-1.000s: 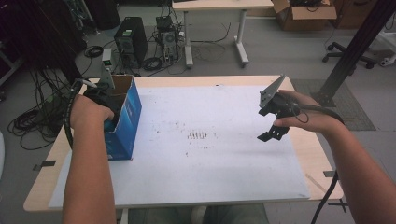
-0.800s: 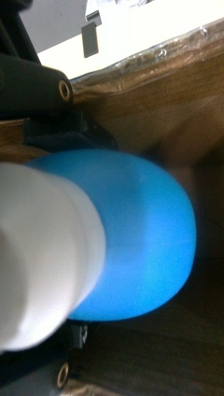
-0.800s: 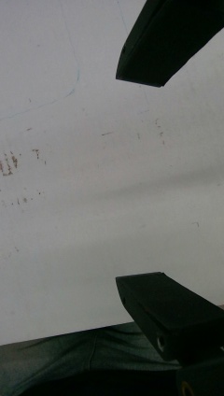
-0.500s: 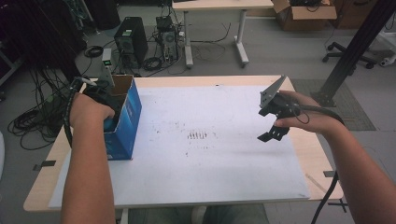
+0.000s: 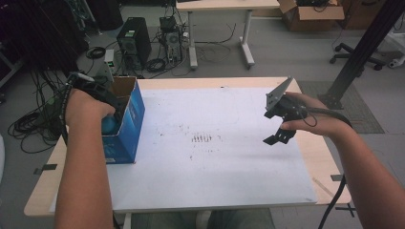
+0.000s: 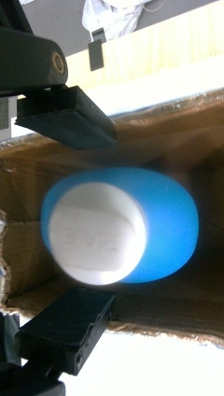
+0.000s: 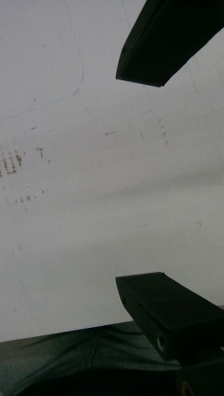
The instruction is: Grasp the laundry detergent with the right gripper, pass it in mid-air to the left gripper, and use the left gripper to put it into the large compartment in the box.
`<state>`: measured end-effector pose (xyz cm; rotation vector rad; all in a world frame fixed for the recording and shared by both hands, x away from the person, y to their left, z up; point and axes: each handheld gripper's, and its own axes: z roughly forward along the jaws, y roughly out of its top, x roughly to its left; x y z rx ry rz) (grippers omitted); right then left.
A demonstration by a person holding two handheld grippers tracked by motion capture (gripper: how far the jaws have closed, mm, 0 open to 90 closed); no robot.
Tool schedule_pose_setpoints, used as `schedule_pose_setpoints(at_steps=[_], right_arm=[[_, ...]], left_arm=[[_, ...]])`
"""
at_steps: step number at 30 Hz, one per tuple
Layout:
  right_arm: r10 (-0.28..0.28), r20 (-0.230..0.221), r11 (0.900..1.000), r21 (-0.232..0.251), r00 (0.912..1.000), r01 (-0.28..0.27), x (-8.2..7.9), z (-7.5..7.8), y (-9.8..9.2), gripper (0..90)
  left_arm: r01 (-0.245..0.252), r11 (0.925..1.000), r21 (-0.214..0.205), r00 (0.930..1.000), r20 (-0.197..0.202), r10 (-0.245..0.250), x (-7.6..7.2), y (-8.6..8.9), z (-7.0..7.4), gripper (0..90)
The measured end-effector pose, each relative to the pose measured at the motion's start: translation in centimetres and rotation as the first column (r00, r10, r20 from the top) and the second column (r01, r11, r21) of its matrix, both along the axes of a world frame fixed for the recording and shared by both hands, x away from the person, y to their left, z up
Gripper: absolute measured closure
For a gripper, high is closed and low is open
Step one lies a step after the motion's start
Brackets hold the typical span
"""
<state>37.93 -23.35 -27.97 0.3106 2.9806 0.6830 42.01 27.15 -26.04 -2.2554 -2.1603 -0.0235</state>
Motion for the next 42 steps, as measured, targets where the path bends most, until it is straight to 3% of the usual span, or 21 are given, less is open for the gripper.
schedule_pose_setpoints(at_steps=[14, 21, 25, 34, 42], right_arm=[[0.012, 0.004, 0.9999, -0.002, 0.9999, -0.012, -0.1, 0.0, 0.5, 3.2], [0.016, 0.007, 0.9999, 0.0, 0.9998, -0.016, -0.2, 0.0, 0.5, 3.2], [0.018, 0.008, 0.9998, -0.001, 0.9998, -0.017, -0.3, 0.1, 0.6, 3.2], [0.014, 0.016, 0.9999, 0.002, 0.9998, -0.014, -0.6, 0.4, 0.3, 3.2], [0.008, 0.026, 1.0, 0.004, 0.9996, -0.008, -0.9, 0.9, -0.1, 3.1]], left_arm=[[0.029, 0.9995, -0.015, 0.9995, 0.012, -0.029, -0.9, -0.7, 2.0, 14.3], [0.058, 0.9983, 0.002, 0.9983, 0.013, -0.058, -1.5, -1.7, 3.4, 9.0], [0.093, 0.9943, 0.052, 0.9956, 0.008, -0.093, -1.8, -2.9, 3.7, 1.9], [0.196, 0.9792, 0.054, 0.9798, 0.031, -0.197, -2.2, -5.9, 5.0, 0.2], [0.281, 0.9559, 0.085, 0.9568, 0.052, -0.286, -2.4, -8.9, 7.0, 0.2]])
